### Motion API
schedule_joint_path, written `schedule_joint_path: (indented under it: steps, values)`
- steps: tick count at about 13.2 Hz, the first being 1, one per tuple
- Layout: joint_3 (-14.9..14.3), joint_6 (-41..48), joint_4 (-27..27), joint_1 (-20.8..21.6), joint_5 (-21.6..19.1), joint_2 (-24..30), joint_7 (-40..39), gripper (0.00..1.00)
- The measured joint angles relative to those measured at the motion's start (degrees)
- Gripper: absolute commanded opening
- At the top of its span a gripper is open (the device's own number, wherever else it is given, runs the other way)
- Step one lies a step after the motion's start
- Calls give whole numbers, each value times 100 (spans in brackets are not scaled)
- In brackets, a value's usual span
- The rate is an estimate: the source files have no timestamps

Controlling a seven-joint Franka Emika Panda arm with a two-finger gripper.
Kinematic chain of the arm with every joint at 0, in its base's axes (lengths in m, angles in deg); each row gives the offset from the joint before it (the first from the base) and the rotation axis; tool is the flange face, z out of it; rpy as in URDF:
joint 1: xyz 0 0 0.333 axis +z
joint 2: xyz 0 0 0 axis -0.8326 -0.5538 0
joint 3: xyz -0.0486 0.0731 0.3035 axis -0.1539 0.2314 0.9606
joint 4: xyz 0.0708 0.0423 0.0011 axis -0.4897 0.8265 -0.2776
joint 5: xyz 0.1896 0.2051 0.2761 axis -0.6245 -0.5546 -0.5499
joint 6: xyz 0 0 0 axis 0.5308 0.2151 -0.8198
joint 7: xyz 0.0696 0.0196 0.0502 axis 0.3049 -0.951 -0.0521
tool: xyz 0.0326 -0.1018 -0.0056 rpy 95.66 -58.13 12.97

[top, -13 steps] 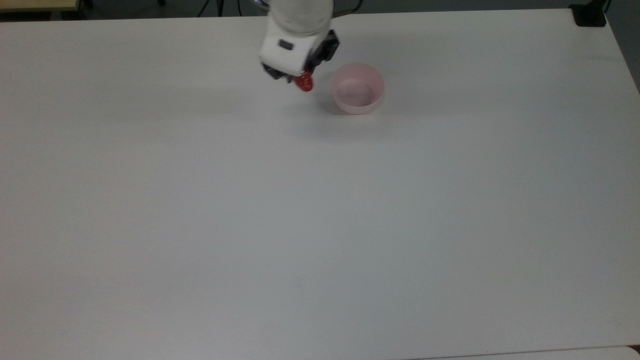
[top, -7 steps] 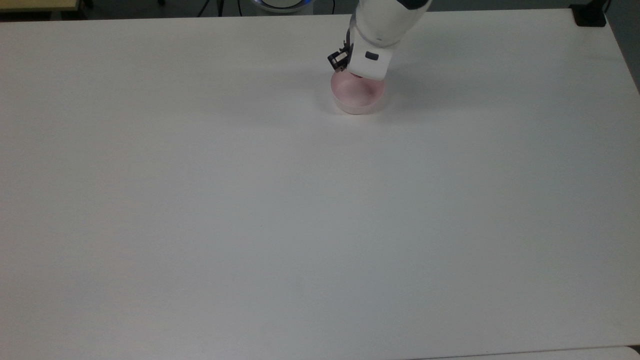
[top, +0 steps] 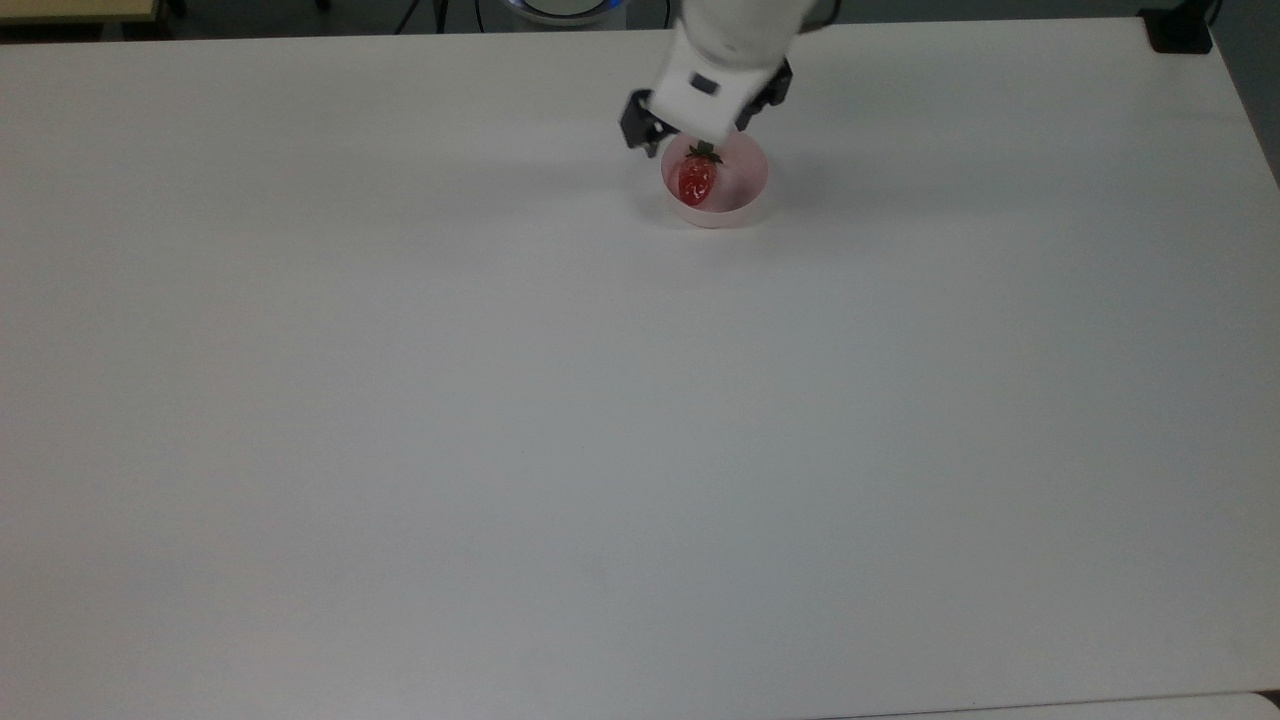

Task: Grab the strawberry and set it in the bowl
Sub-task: 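Lower the strawberry into the bowl and open the gripper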

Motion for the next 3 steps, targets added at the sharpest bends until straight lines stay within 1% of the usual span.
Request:
schedule_joint_path:
  steps: [1,2,3]
  values:
    - [122,20,-168,-467,1,245,87,100]
    - [176,30,-305,-903,1,459,177,100]
    - [185,31,-385,-1159,1,558,211,100]
